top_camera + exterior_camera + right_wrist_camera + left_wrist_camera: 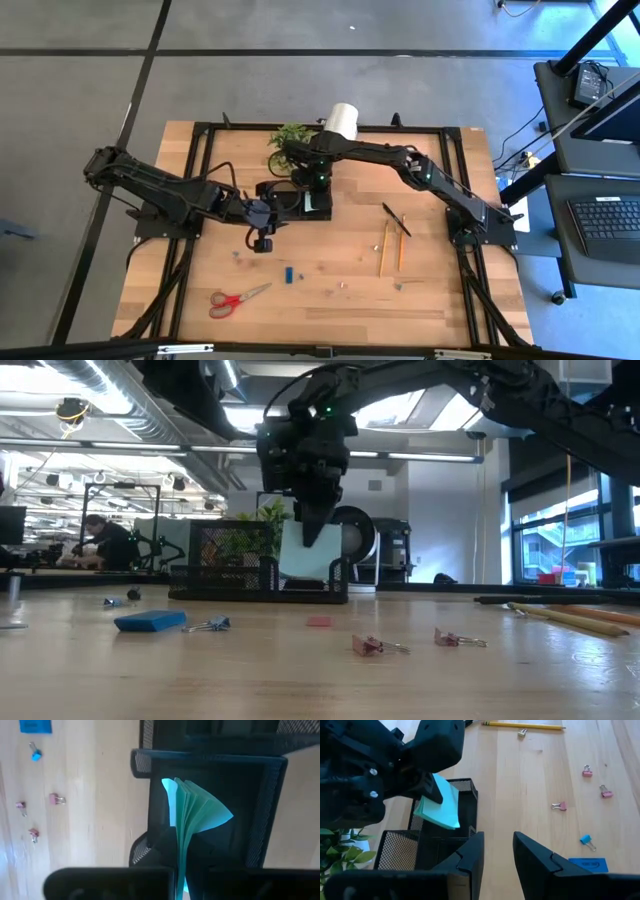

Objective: Pick and place office supplies into organizer
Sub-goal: Put the blue sticky note into the black desk organizer, then put the left black pen into the black desk organizer

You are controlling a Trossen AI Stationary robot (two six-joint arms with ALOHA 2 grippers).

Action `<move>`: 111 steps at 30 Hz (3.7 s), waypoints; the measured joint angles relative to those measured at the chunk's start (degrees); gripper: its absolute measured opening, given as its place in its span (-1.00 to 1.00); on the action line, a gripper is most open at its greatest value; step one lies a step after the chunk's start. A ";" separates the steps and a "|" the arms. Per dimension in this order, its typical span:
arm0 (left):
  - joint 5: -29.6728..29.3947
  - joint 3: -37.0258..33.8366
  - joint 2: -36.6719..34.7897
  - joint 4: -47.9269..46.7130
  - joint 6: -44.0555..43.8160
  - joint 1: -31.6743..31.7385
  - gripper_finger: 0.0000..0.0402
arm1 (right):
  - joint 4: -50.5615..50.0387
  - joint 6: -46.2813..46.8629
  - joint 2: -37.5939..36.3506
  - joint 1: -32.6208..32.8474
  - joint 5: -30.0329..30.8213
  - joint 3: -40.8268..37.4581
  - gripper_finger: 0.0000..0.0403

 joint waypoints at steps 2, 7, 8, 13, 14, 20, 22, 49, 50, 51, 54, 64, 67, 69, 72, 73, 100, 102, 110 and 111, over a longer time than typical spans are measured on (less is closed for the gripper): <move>0.00 0.00 0.00 -0.15 0.00 0.00 -0.52 | 0.40 0.00 -0.06 0.08 -0.01 0.02 -0.90; 0.00 0.00 0.00 -0.24 -0.02 0.00 -0.52 | 0.36 0.00 -0.06 0.09 0.01 0.02 -0.85; 0.00 0.00 0.00 -0.28 -0.02 0.00 -0.52 | 0.38 -0.02 -0.06 0.09 0.03 0.02 -0.83; 0.00 0.00 0.00 -0.41 -0.02 0.00 -0.52 | 0.38 0.00 -0.06 0.09 0.09 0.02 -0.72; 0.00 0.00 0.00 -0.39 -0.02 0.00 -0.52 | 0.38 0.02 -0.06 0.09 0.15 0.02 -0.70; 0.00 0.00 0.00 -0.42 -0.66 0.00 -0.52 | 0.38 0.20 -0.08 0.09 0.17 0.02 -0.59; 0.00 0.00 0.00 -0.42 -0.66 0.00 -0.52 | 0.38 0.22 -0.10 0.09 0.42 0.02 -0.56; 0.00 0.00 0.00 -0.42 -0.66 0.00 -0.52 | -2.93 0.42 -0.14 0.33 4.10 0.02 -0.08; 0.00 0.00 0.00 -0.42 -0.66 0.00 -0.52 | -3.32 0.42 -0.14 0.33 4.10 0.02 -0.07; 0.00 0.00 0.00 -0.42 -0.65 0.00 -0.52 | -3.74 0.42 -0.14 0.33 4.10 0.02 -0.07; 0.00 0.00 0.00 -0.42 -0.66 0.00 -0.52 | -4.41 0.33 -0.14 0.33 4.14 0.02 -0.07; 0.00 0.00 0.00 -0.42 -0.66 0.00 -0.52 | -6.99 0.24 -0.44 1.28 13.69 1.08 -0.07; 0.00 0.00 0.00 -0.42 -0.63 0.00 -0.52 | -6.60 0.20 -1.18 2.08 13.68 1.07 -0.07; 0.00 0.00 0.00 -0.42 -0.61 0.00 -0.52 | -5.98 0.20 -1.35 2.53 13.66 1.09 -0.07; 0.00 0.00 0.00 -0.42 -0.59 0.00 -0.52 | -5.65 0.31 -1.35 3.00 13.65 1.09 -0.07; 0.00 0.00 0.00 -0.42 -0.59 0.00 -0.52 | -5.63 0.39 -1.35 3.16 13.65 1.09 -0.06; -5.99 -13.31 -23.91 9.21 -8.00 -0.02 -0.52 | 7.36 11.81 -21.44 4.86 4.04 -5.56 -0.06; -6.16 -15.93 -27.48 11.60 -8.72 -0.02 -0.52 | 11.14 13.21 -24.85 4.86 4.32 -10.90 -0.06; -5.35 -20.08 -33.47 13.44 -9.61 -0.07 -0.52 | 31.02 22.55 -43.62 6.22 11.51 -39.88 -0.07; -5.34 -20.29 -33.50 13.42 -9.60 -0.07 -0.52 | 34.22 23.51 -46.10 6.90 12.52 -43.85 -0.07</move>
